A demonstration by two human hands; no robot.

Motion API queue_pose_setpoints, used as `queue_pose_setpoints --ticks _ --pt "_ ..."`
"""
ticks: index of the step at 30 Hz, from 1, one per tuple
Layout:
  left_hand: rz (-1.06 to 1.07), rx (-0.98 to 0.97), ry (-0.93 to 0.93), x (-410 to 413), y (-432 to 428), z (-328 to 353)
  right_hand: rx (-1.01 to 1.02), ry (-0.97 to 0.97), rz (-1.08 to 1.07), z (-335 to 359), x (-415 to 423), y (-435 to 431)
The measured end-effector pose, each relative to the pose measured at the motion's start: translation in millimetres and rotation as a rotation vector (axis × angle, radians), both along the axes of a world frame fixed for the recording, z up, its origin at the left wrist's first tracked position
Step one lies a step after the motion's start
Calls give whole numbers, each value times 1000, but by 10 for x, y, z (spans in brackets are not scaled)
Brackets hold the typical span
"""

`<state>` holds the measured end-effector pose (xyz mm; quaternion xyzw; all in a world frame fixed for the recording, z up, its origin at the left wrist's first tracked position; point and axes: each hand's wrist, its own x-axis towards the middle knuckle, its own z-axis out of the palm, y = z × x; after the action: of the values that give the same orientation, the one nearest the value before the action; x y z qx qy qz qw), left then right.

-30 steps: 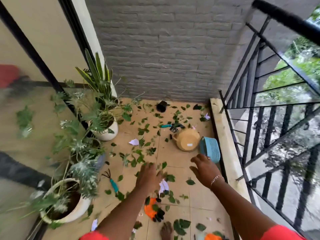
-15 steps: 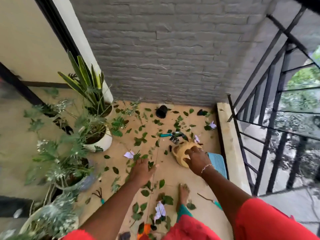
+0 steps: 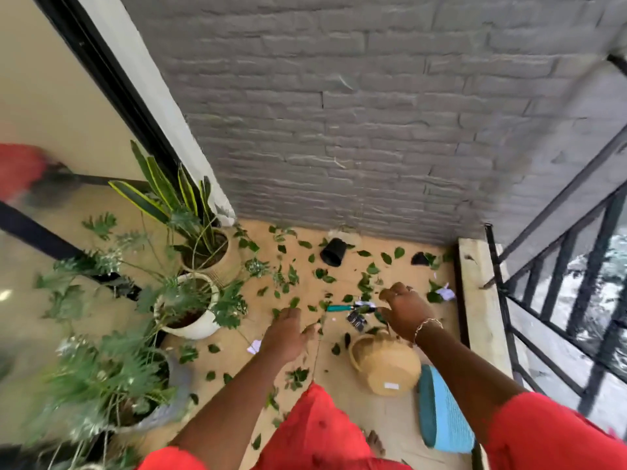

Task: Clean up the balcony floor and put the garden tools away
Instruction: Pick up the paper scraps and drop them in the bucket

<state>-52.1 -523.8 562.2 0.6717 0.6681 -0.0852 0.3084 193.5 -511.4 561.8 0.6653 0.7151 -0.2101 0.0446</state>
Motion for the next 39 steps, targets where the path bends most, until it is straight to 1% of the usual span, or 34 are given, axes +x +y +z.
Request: queue_pose_setpoints --ticks 5,10,13,16,21,24,28,34,39 --pt "-46 16 -2 70 676 -18 16 -16 -14 -58 -3 567" --pt "-47 4 -22 39 1458 -203 -29 4 -119 -189 60 1197" --pt "-140 -23 -13 45 2021 -290 -48 -10 -195 -252 94 1624" --pt "-236 -57 -13 41 2644 -273 -63 10 -323 -246 84 2025" --pt "-453 -25 6 38 3588 -233 -55 50 -539 -221 -15 2448" --pt "-542 1 12 173 3959 -240 -72 90 -675 -254 -15 2455" --pt "-608 -29 -39 570 4208 -289 -95 75 -774 -274 144 2278" --pt "-803 -82 -21 1236 4228 -273 -73 72 -1011 -295 514 2009" --pt "-901 -118 18 1800 4255 -307 -51 95 -1168 -368 822 1838"
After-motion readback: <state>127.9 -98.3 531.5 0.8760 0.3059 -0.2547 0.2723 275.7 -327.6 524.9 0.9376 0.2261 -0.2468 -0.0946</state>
